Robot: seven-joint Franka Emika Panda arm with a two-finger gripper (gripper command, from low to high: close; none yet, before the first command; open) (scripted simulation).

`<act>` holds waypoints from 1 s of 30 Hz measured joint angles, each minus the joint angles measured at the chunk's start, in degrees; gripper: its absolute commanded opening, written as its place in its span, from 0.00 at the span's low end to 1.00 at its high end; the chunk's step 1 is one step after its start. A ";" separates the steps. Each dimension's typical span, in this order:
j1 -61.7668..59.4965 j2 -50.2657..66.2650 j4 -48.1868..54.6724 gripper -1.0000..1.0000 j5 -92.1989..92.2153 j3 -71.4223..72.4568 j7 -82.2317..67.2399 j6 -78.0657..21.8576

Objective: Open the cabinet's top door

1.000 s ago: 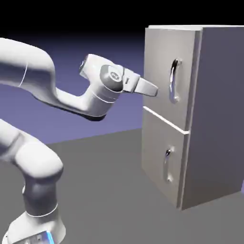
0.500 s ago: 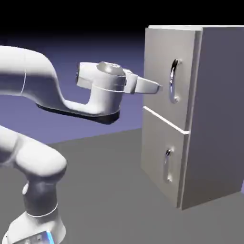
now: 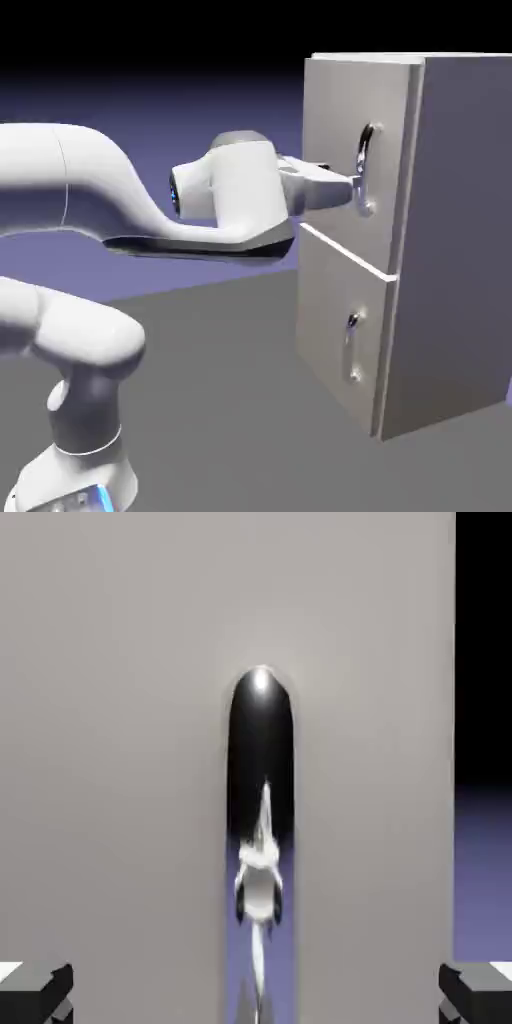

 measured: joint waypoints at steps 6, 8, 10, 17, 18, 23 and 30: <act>7.34 4.83 5.30 0.00 -2.67 -4.79 2.08 -2.14; 3.19 4.93 3.01 0.00 -0.21 -1.07 2.07 -3.54; -0.97 4.88 0.84 0.00 2.49 2.80 2.07 -4.84; -15.43 3.73 -5.59 0.00 12.56 17.11 2.08 -7.83; -17.46 3.44 -6.33 0.00 14.06 19.18 2.08 -8.03; -27.56 1.59 -9.45 0.00 21.73 29.56 2.08 -7.99; -42.07 -2.34 -12.26 0.00 32.42 43.60 2.07 -4.62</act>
